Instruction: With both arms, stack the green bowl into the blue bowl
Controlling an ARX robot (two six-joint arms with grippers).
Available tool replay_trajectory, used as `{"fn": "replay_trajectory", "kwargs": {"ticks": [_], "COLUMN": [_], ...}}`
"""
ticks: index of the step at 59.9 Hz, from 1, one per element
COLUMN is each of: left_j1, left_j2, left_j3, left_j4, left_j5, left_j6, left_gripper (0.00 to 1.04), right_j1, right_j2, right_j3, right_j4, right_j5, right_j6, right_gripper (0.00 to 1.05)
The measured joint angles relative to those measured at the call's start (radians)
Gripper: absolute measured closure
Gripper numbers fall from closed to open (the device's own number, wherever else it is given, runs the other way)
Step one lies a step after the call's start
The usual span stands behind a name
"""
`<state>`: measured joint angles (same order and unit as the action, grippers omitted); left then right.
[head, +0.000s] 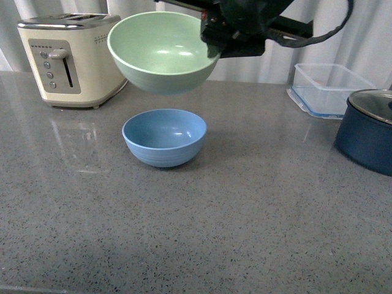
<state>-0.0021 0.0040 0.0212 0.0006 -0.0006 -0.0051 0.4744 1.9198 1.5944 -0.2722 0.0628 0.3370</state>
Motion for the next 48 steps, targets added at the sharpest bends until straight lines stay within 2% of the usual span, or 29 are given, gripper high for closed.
{"fn": "replay_trajectory", "kwargs": {"ticks": [33,38,45,48], "left_j1": [0.000,0.000,0.000,0.000], "left_j2": [0.000,0.000,0.000,0.000], "left_j3": [0.000,0.000,0.000,0.000], "left_j4": [0.000,0.000,0.000,0.000], "left_j5": [0.000,0.000,0.000,0.000], "left_j6": [0.000,0.000,0.000,0.000], "left_gripper": [0.07,0.07,0.07,0.07], "right_j1": [0.046,0.046,0.043,0.041], "right_j2": [0.175,0.175,0.122,0.087], "right_j3": [0.049,0.048,0.010,-0.024], "right_j4": [-0.031,-0.024,0.050,0.105], "right_j5": [0.082,0.073,0.053,0.039], "right_j6": [-0.009,-0.008,0.012,0.018], "right_gripper": [1.04,0.93,0.67,0.60]}}
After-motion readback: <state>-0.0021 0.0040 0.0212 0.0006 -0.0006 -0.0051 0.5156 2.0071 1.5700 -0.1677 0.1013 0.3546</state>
